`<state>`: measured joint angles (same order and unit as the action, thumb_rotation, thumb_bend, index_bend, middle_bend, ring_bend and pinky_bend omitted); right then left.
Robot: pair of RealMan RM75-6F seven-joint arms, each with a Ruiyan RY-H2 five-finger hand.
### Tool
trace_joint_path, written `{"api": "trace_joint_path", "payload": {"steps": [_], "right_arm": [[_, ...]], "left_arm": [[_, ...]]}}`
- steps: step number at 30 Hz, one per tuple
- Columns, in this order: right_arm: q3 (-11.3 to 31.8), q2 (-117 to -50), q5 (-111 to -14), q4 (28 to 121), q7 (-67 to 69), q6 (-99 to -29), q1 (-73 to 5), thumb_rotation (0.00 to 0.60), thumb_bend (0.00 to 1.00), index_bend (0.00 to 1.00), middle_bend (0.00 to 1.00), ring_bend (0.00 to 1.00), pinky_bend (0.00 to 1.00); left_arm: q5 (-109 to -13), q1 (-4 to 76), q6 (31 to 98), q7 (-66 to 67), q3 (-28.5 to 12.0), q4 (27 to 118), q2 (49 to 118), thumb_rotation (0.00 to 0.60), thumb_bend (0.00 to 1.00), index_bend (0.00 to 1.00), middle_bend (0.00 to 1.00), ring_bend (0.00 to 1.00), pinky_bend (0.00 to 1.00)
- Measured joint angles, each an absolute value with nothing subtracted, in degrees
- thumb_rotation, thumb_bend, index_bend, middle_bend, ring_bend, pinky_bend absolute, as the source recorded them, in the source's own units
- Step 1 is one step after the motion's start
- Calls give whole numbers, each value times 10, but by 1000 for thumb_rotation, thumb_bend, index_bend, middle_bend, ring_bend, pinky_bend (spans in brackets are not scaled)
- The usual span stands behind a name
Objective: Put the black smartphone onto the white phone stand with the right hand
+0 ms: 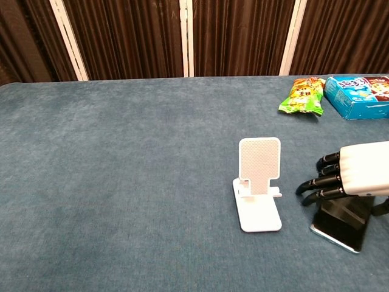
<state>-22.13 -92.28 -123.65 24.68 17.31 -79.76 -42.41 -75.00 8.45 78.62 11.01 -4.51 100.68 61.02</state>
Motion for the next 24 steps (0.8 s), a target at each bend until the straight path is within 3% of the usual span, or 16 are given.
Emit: {"api": "trace_joint_path", "payload": {"steps": [13, 24], "right_arm": [[-217, -924, -1216, 192, 160, -883, -410, 600, 433, 625, 575, 455, 384], [-194, -894, -1196, 193, 66, -951, -410, 600, 433, 628, 578, 462, 393]], "left_arm": [[-756, 85, 788, 109, -42, 1010, 609, 600, 0, 0, 0, 0, 0], [-761, 83, 789, 97, -40, 1013, 603, 600, 0, 0, 0, 0, 0]]}}
